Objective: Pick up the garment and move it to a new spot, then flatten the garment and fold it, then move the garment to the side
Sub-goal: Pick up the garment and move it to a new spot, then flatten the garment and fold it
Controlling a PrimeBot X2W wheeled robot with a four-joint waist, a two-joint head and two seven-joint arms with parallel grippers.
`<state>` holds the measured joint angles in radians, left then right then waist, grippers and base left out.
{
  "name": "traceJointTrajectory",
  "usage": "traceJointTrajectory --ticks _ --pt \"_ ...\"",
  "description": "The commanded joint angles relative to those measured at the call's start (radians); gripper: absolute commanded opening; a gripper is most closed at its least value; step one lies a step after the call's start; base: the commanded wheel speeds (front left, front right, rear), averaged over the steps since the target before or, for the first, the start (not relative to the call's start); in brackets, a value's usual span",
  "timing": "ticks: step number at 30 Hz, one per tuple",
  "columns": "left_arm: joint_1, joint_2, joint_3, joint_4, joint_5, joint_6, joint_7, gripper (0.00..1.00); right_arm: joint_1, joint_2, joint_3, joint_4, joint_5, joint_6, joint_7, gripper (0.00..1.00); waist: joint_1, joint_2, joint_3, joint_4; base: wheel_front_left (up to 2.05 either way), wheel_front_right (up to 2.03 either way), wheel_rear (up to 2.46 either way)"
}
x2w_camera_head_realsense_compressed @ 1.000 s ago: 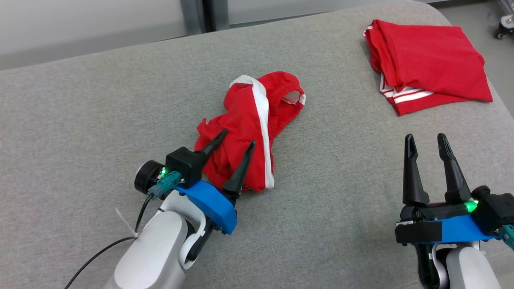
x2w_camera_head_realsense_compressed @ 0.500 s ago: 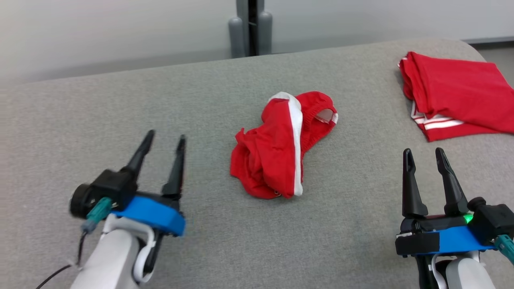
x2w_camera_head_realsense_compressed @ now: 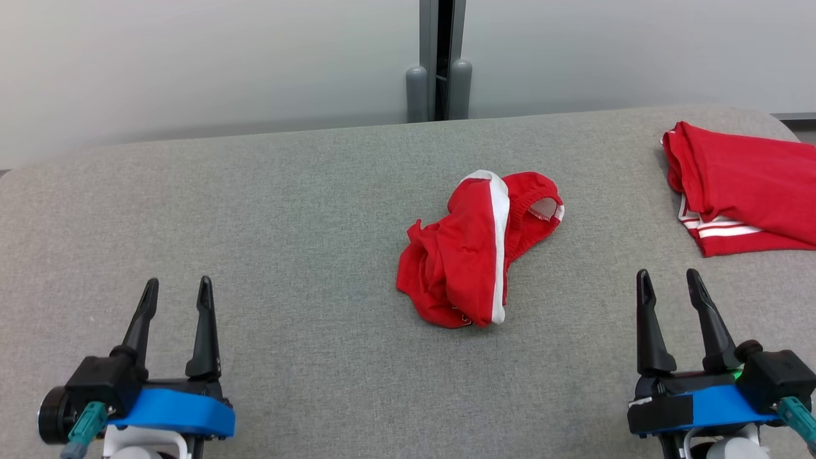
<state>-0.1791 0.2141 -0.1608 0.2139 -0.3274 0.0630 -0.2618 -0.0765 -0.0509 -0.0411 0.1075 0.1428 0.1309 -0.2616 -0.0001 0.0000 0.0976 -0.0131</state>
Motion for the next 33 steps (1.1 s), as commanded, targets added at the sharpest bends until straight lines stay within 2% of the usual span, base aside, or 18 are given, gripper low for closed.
traceJointTrajectory --ticks 1,10,22,28,33 --pt "0.019 -0.006 0.018 -0.006 0.009 -0.007 -0.004 1.0 0.018 0.001 0.002 0.004 0.003 0.0 -0.004 1.0 0.0001 0.0 -0.004 0.002 0.0 0.0 0.0" --pt "0.057 -0.056 0.082 -0.018 0.066 -0.044 -0.004 1.0 0.037 0.001 0.011 0.024 0.008 0.0 -0.004 1.0 0.0001 0.0 -0.011 0.004 0.0 0.0 0.0" --pt "0.044 -0.09 0.134 -0.015 0.117 -0.084 -0.004 1.0 -0.01 0.001 0.014 0.027 -0.002 0.0 -0.004 1.0 0.0001 0.0 0.005 0.003 0.0 0.0 0.0" --pt "0.006 -0.113 0.144 -0.018 0.14 -0.104 -0.004 1.0 -0.204 -0.032 0.069 0.057 -0.044 -0.001 0.027 1.0 0.0001 0.0 0.05 0.016 0.0 0.0 0.0" --pt "-0.028 -0.128 0.14 -0.011 0.153 -0.12 -0.004 1.0 -0.422 -0.069 0.144 0.13 -0.043 0.0 0.147 1.0 0.0001 0.0 0.094 0.042 0.0 0.0 0.0"
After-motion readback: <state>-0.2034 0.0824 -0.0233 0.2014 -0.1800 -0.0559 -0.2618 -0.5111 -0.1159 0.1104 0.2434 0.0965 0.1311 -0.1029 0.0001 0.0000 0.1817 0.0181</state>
